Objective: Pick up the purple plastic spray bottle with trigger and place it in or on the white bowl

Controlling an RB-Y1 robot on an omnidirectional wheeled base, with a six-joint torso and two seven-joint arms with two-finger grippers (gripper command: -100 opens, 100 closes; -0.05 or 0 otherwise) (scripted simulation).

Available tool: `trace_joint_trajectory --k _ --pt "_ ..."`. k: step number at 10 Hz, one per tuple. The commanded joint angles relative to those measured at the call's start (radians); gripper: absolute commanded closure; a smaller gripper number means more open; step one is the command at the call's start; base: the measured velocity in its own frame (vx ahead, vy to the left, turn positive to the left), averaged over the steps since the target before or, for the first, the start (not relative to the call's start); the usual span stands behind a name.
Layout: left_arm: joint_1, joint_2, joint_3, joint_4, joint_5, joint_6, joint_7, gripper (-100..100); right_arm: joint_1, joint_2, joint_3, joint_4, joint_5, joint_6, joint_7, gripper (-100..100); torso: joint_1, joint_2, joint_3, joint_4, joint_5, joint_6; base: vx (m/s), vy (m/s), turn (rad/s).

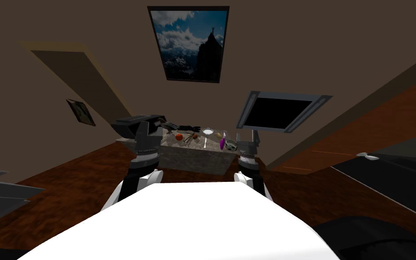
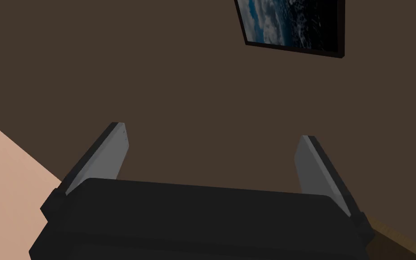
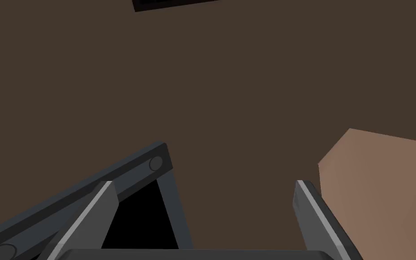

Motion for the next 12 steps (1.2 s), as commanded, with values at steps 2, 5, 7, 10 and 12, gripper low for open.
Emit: trace_joint_trajectory --k 2,5,7,10,12 --pt "0.000 0.000 0.000 0.000 0.000 0.000 0.000 0 0.002 -0.058 -0.026 0.013 0.018 0.038 0.022 -100 0.001 -0.001 0.000 0.000 0.000 0.000 0.023 0.036 -0.056" --pt "0.000 0.000 0.000 0.000 0.000 0.000 0.000 0 0.006 -0.115 -0.066 0.038 0.049 0.098 0.058 -100 0.005 -0.003 -0.002 -0.001 0.001 0.000 0.036 0.080 -0.083" --pt "0.000 0.000 0.000 0.000 0.000 0.000 0.000 0 0.008 -0.143 -0.090 0.054 0.069 0.133 0.081 -100 0.004 -0.003 -0.002 -0.001 0.001 0.000 0.042 0.066 -0.050" --pt "0.000 0.000 0.000 0.000 0.000 0.000 0.000 0 0.013 -0.208 -0.136 0.099 0.117 0.206 0.132 -100 0.007 -0.003 -0.002 -0.001 0.002 0.000 0.050 0.104 -0.077" --pt "0.000 0.000 0.000 0.000 0.000 0.000 0.000 0 0.015 -0.246 -0.158 0.128 0.145 0.243 0.161 -100 0.006 -0.004 -0.002 -0.001 0.001 0.000 0.057 0.088 -0.039"
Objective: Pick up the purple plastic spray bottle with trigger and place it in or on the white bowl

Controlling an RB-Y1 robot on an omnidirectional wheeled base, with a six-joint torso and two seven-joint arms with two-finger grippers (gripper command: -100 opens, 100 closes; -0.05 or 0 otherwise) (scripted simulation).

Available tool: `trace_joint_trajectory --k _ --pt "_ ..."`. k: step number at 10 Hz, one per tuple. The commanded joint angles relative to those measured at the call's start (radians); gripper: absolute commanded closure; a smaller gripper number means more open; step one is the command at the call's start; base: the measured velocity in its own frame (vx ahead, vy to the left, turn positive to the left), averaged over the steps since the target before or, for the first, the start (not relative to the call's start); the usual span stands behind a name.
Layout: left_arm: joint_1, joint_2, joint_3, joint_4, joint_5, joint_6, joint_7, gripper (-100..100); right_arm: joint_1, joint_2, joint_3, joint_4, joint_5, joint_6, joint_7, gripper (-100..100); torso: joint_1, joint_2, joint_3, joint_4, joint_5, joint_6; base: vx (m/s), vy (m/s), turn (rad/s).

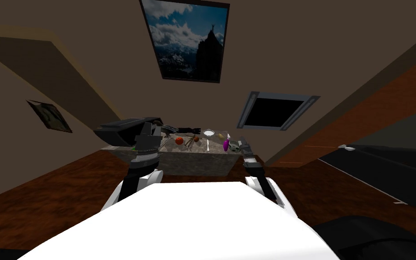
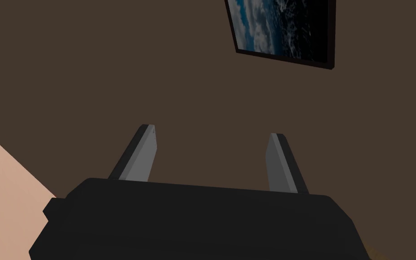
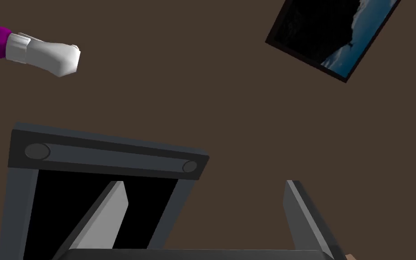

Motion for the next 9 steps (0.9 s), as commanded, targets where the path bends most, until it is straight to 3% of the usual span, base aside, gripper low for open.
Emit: trace_joint_trajectory --k 1,9 --pt "0.000 0.000 0.000 0.000 0.000 0.000 0.000 0 0.004 -0.033 -0.019 0.026 0.023 0.030 0.023 -100 0.000 0.000 0.000 0.000 0.000 0.000 0.035 0.088 -0.040" --pt "0.000 0.000 0.000 0.000 0.000 0.000 0.000 0 0.011 -0.226 -0.077 0.180 0.154 0.152 0.141 -100 0.000 0.001 0.000 0.000 0.000 0.000 0.046 0.093 -0.016"
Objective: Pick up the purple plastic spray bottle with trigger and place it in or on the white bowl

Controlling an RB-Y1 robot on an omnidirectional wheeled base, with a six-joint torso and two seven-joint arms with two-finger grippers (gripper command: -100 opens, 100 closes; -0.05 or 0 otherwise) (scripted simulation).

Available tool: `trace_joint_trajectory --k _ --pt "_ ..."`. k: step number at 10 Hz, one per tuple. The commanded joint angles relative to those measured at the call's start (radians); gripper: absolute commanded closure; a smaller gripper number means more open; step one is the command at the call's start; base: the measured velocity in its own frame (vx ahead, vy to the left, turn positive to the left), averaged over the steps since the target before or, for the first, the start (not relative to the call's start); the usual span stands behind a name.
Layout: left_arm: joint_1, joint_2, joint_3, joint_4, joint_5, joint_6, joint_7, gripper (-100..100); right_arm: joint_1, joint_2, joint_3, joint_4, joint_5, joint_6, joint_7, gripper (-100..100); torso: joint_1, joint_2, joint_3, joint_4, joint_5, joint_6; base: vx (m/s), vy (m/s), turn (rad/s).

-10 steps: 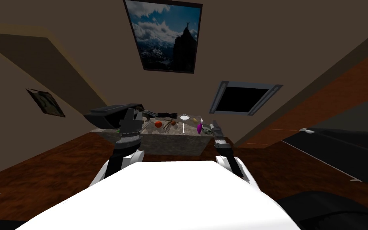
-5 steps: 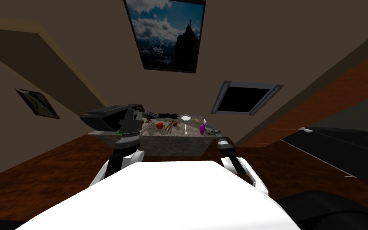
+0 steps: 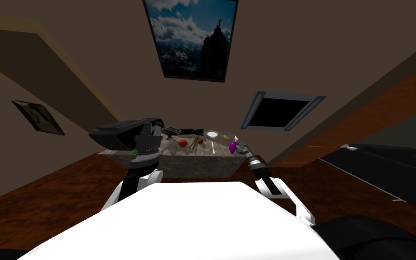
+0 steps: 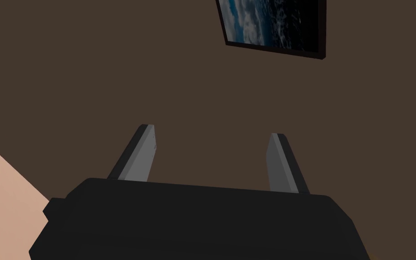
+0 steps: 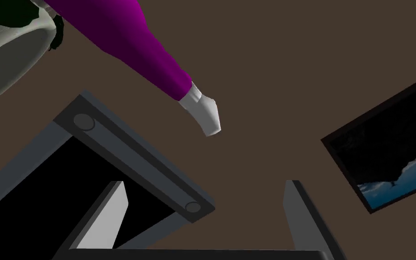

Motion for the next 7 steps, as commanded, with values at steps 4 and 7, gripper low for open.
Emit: trace_joint_trajectory --k 4,7 --pt "0.000 0.000 0.000 0.000 0.000 0.000 0.000 0 -0.005 -0.115 -0.012 0.105 0.073 0.044 0.062 -100 0.000 0.000 0.000 0.000 0.000 0.000 0.045 0.084 0.015" --pt "0.000 0.000 0.000 0.000 0.000 0.000 0.000 0 -0.004 -0.185 -0.011 0.162 0.115 0.060 0.093 -100 0.000 0.000 0.000 0.000 0.000 0.000 0.044 0.078 0.034"
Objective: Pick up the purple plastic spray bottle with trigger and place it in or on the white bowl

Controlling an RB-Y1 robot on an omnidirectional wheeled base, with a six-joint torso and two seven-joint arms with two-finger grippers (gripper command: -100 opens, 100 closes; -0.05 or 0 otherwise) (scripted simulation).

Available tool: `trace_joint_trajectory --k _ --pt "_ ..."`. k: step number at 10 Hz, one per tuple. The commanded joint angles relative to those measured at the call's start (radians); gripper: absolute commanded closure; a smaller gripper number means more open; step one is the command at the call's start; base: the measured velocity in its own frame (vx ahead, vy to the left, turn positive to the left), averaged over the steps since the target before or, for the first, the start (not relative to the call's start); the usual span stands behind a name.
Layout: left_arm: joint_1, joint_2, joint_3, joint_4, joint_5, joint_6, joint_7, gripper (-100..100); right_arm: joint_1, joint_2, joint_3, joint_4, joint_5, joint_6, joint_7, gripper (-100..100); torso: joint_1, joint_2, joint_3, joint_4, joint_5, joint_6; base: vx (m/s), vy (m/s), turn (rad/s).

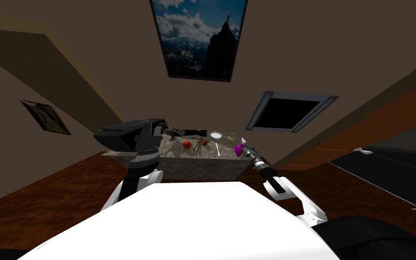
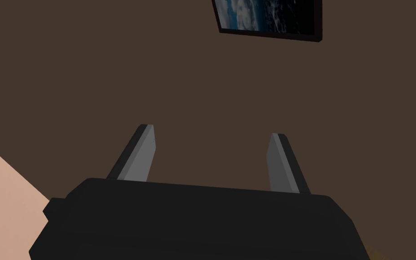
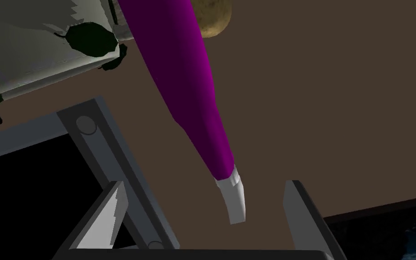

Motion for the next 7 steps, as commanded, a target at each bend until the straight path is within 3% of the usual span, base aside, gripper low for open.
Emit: trace_joint_trajectory --k 1,7 --pt "0.000 0.000 0.000 0.000 0.000 0.000 0.000 0 -0.003 -0.031 0.004 0.035 0.024 0.005 0.020 -100 0.000 0.000 0.000 0.000 0.000 0.000 0.030 0.067 0.037" --pt "0.000 0.000 0.000 0.000 0.000 0.000 0.000 0 -0.003 -0.142 0.017 0.124 0.084 0.014 0.062 -100 -0.002 0.001 0.001 0.000 -0.001 0.000 0.029 0.046 0.037"
